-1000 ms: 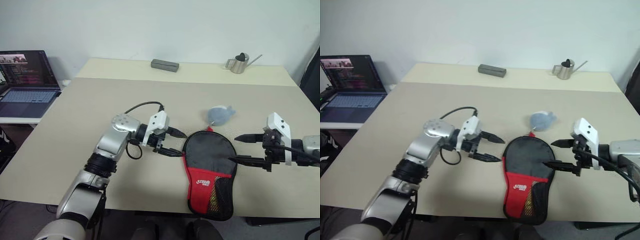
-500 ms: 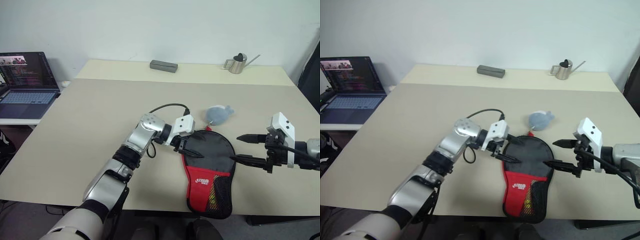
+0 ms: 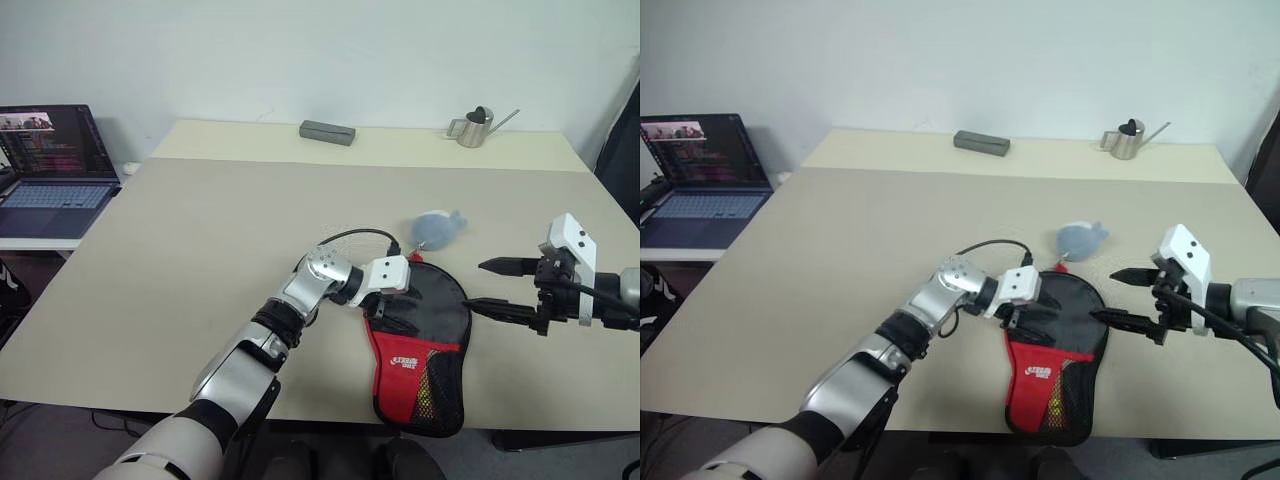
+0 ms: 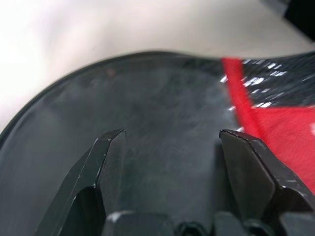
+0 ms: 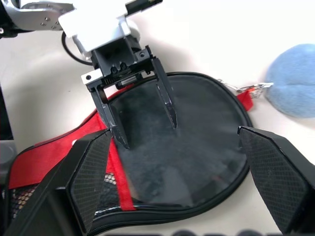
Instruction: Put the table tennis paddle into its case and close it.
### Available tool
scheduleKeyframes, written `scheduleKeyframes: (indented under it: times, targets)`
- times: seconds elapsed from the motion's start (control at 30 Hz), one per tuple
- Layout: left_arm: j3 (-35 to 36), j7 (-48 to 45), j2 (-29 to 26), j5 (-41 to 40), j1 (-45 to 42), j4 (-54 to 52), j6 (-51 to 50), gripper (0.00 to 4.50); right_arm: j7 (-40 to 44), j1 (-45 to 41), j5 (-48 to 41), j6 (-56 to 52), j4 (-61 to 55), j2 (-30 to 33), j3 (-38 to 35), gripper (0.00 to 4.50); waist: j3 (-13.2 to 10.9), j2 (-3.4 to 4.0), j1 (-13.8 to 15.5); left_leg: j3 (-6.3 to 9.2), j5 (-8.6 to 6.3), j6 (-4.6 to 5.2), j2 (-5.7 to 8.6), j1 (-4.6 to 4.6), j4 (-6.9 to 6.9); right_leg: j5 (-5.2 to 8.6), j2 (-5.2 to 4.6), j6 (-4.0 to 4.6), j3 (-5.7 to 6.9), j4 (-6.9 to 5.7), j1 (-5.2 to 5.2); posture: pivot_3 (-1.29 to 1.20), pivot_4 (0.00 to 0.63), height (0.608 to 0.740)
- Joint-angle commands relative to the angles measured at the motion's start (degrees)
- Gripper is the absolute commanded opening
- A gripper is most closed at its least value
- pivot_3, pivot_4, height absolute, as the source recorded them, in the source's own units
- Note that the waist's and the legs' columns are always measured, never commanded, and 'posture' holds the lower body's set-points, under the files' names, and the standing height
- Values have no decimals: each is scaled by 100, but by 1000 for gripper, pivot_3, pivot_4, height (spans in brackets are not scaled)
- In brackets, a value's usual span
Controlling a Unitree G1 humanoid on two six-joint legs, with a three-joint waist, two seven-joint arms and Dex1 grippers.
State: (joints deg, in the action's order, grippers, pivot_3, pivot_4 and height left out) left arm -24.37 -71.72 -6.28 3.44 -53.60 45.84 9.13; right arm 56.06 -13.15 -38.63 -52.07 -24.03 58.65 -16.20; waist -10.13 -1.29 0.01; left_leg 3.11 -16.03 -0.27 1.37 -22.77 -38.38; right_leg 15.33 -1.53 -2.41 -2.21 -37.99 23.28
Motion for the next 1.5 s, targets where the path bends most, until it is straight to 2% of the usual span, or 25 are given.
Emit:
scheduleKeyframes:
  times: [0.03,0.3,0.43,0.6,0.73,0.97,1.3,1.43,1.5]
  targets:
    - [40,316,72,134,53,122,199,3295,37,-227,159,287,121,162,3,4500,1,1,0,-1,0,0,0,0,-3,0,0,0,0,-1,0,0,150,740]
    - [9,373,121,159,236,84,163,3295,316,-1517,1021,1168,1486,86,1079,4500,4,7,-9,-1,-1,2,-1,2,-40,-3,3,-4,-1,-20,-8,0,150,740]
    - [27,360,145,136,318,-24,97,3295,468,-2669,1882,1990,3054,-319,1880,4500,5,8,-13,-5,-1,2,-1,2,-44,-5,4,-5,-3,-19,-8,0,150,740]
    - [37,350,148,123,399,-171,17,3295,534,-3771,2681,2883,5060,-1004,2396,4500,7,11,-12,-8,0,0,-4,2,-43,-5,3,-3,-5,-22,-4,0,150,740]
    - [33,344,145,116,460,-284,-46,3295,507,-4383,3095,3436,6398,-1499,2528,4500,8,12,-4,-11,1,-2,-2,-5,-42,-5,0,-3,-6,-18,2,0,150,740]
    - [24,377,125,130,518,-416,-138,3295,316,-5097,3653,4189,8040,-2136,2585,4500,9,16,-24,-12,1,-2,-2,-3,-41,-6,-20,-3,-7,-21,4,0,150,740]
    - [10,429,95,139,586,-567,-250,3295,-85,-5475,4043,4648,9048,-2570,2460,4500,13,22,-27,-12,2,-6,-2,-4,-42,-6,-22,-2,-7,-24,5,0,150,740]
    - [2,429,97,134,601,-601,-283,3317,-180,-5537,3956,4617,9124,-2612,2268,3601,14,23,-27,-12,2,-4,-1,-3,-42,-6,-22,-2,-8,-25,5,0,150,740]
    - [0,444,111,136,593,-570,-287,3317,-138,-5533,3942,4561,9110,-2605,2190,2896,14,24,-28,-13,2,-4,-1,-3,-42,-6,-22,-2,-8,-25,5,0,150,740]
